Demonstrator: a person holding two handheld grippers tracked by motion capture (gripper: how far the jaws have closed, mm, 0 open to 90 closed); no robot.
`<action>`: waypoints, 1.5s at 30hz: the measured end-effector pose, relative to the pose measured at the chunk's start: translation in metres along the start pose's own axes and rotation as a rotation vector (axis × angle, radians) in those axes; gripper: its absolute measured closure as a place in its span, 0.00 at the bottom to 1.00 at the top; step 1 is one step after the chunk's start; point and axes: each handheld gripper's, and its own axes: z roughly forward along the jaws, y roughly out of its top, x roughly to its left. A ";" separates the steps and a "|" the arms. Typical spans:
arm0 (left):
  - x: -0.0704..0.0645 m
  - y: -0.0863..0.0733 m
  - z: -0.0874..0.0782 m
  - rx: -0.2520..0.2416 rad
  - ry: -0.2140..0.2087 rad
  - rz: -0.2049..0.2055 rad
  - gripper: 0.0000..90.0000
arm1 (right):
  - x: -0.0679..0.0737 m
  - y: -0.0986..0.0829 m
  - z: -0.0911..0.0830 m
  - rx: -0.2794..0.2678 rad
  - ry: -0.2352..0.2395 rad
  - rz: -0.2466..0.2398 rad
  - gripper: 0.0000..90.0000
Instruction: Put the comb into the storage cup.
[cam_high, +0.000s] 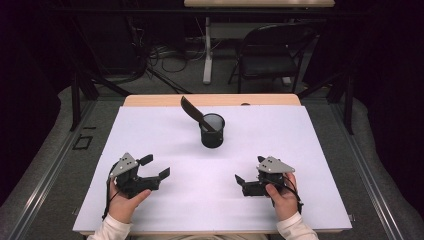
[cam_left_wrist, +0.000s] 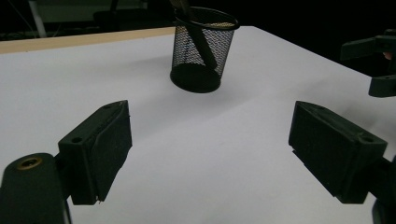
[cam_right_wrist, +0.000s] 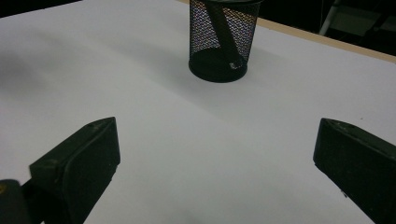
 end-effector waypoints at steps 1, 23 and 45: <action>0.001 -0.001 0.000 -0.005 -0.003 -0.003 0.15 | 0.000 0.000 0.000 0.001 0.001 -0.001 0.00; 0.010 -0.009 0.004 0.029 0.042 0.038 0.16 | 0.000 -0.002 0.002 0.008 0.008 -0.007 0.00; 0.005 -0.011 0.008 0.046 0.034 0.065 0.16 | 0.001 -0.003 0.004 0.017 0.013 -0.009 0.00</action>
